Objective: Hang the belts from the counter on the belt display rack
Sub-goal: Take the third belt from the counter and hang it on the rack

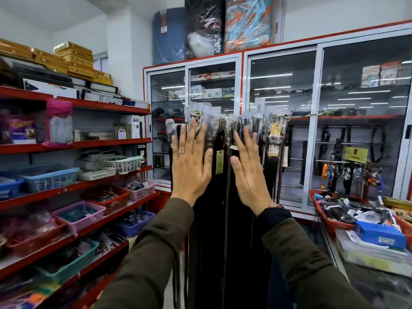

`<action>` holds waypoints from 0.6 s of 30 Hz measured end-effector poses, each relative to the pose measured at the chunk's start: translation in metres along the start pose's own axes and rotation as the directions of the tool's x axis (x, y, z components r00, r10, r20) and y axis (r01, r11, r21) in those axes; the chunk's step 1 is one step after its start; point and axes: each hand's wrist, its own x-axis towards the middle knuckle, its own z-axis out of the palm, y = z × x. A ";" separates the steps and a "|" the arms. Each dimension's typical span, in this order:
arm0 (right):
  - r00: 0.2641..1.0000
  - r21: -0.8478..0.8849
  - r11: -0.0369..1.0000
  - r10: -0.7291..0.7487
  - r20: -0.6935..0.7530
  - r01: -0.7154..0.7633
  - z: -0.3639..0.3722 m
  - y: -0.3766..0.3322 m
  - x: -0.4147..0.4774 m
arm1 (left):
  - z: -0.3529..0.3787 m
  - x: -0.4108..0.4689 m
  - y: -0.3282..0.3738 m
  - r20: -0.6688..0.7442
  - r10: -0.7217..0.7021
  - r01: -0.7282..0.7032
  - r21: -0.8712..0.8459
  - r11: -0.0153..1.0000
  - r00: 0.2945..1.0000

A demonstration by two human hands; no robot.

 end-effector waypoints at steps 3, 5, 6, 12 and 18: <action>0.995 -0.018 0.998 -0.051 0.082 0.053 0.023 -0.012 0.004 | -0.011 -0.006 -0.025 -0.003 -0.002 0.002 -0.031 1.000 1.000; 0.989 -0.019 0.997 -0.074 0.132 0.077 0.037 -0.018 0.006 | -0.014 -0.008 -0.036 0.022 0.022 -0.021 -0.049 0.999 1.000; 0.985 -0.024 0.996 -0.080 0.152 0.085 0.043 -0.019 0.007 | -0.014 -0.009 -0.040 0.039 0.037 -0.034 -0.055 0.998 0.999; 0.975 -0.157 0.984 -0.053 0.216 0.088 0.061 -0.014 0.013 | -0.004 -0.008 -0.061 0.183 0.076 -0.061 -0.087 0.994 0.980; 0.971 -0.296 0.952 -0.002 0.240 0.075 0.065 -0.005 0.019 | 0.011 0.002 -0.066 0.285 0.077 -0.061 -0.067 0.996 0.955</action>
